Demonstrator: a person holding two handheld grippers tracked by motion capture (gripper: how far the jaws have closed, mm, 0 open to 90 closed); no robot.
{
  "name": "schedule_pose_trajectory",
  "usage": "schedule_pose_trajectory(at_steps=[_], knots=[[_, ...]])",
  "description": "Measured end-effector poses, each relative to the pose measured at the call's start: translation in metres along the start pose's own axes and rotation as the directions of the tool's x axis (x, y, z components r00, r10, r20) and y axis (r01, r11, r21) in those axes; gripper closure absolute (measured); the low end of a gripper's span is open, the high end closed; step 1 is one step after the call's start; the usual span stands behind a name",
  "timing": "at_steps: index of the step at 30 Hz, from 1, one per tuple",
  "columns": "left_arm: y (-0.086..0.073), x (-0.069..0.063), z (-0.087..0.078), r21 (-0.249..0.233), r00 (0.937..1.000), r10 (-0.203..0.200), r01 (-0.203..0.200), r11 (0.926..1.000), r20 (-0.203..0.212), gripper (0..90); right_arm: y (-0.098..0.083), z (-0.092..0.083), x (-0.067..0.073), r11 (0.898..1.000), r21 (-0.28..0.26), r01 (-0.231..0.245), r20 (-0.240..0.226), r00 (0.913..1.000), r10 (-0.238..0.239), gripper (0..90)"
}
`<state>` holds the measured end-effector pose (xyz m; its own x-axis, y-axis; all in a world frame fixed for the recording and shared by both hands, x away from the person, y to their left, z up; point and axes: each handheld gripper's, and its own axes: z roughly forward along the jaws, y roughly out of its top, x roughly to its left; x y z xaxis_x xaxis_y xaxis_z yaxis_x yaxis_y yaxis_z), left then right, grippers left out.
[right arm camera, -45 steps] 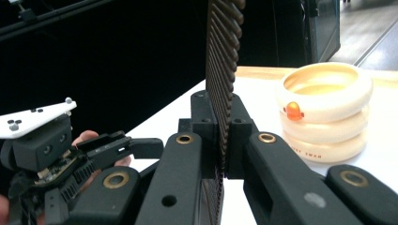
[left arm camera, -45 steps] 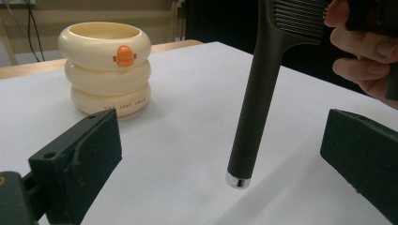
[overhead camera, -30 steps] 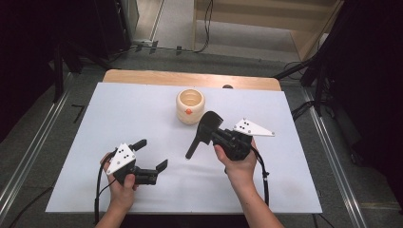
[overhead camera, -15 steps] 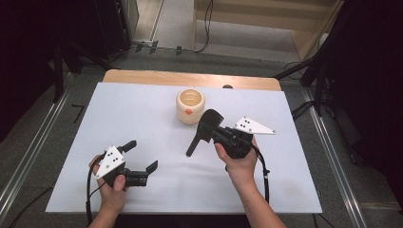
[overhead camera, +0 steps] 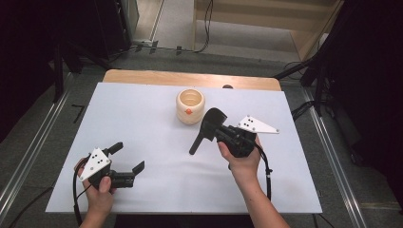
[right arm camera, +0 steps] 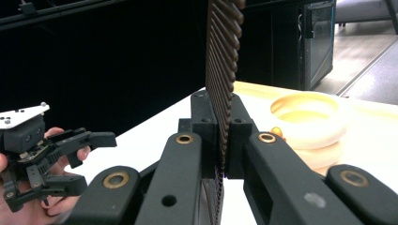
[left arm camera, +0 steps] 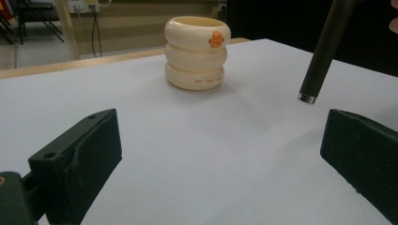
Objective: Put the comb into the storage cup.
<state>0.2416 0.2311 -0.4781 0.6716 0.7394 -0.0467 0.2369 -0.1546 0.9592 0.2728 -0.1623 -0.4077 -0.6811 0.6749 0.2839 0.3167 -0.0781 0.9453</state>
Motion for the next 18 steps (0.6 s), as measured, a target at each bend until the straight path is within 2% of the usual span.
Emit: schedule_pose_trajectory(at_steps=[6, 18], knots=[[-0.002, 0.007, -0.008, -0.008, 0.9997, -0.016, 0.015, 0.9999, -0.019, 0.0, 0.003, -0.002, -0.002, 1.000, -0.001, 0.008, 0.007, 0.9999, -0.008, 84.6], [-0.006, 0.019, -0.024, -0.006, 0.9987, -0.017, 0.017, 0.9998, -0.048, 0.0, 0.013, 0.000, -0.004, 0.999, -0.006, 0.031, 0.015, 0.9994, -0.031, 84.6]])
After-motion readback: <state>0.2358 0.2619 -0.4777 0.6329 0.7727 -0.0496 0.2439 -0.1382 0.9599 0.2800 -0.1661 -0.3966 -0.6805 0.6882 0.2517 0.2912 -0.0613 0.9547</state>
